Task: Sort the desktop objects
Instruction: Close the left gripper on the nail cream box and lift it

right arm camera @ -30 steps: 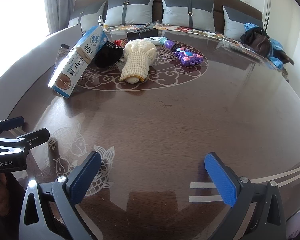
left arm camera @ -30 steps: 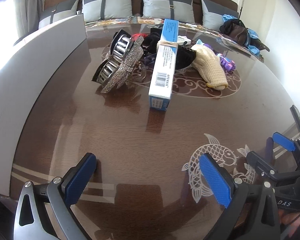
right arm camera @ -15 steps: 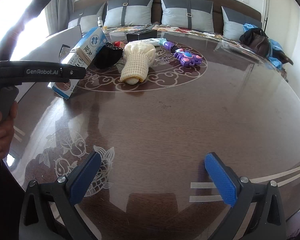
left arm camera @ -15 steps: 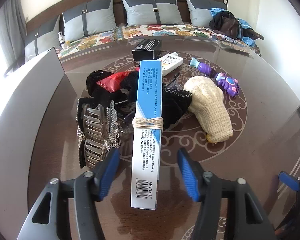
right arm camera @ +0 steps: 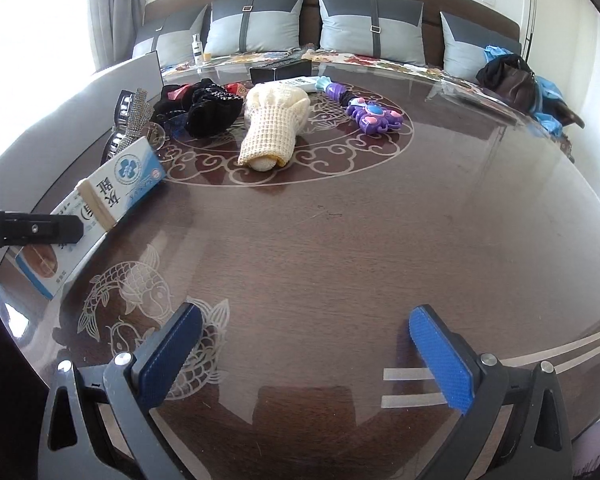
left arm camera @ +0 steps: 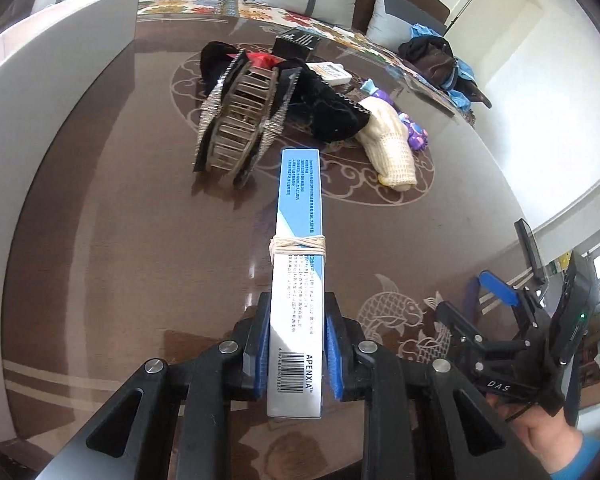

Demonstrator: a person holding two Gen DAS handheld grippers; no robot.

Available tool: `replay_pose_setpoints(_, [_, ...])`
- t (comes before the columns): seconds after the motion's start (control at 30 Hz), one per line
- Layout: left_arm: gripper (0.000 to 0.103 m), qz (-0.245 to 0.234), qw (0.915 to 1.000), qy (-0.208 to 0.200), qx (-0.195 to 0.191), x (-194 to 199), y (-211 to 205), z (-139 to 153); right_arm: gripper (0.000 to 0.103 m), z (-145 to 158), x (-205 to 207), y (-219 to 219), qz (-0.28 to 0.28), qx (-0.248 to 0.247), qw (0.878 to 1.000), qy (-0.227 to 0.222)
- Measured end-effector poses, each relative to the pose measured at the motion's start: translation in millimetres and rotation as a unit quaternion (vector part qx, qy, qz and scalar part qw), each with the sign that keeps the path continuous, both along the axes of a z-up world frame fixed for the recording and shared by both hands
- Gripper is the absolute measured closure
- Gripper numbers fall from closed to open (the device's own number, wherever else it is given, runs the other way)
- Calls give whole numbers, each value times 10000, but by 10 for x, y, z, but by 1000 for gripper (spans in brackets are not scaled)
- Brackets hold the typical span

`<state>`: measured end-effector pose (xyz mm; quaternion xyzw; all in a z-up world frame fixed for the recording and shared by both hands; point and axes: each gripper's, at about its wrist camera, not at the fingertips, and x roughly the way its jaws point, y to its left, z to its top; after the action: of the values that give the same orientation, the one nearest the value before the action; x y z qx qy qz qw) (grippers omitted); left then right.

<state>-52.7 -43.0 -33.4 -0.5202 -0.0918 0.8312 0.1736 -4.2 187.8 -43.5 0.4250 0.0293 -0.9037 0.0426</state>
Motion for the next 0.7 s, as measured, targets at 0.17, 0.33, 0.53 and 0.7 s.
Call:
replay_pose_setpoints(0.17, [56,636,9980,-22,-2,-47,-294,37,0,0,1,2,2,1,10000,18])
replay_pose_setpoints(0.33, [33,461,9971,318,-524,-58,-155,168,0,-4,14,3,7,3,10000,67])
replay_pose_setpoints(0.53, [29,689,9897,588,-1109,-172,-109,249,0,-4,29,5,11,-1,9999,117])
replay_pose_setpoints(0.7, [29,1102,9878,334,-1050,-196,-374,170,0,-7,28,6,24,-2,9999,113])
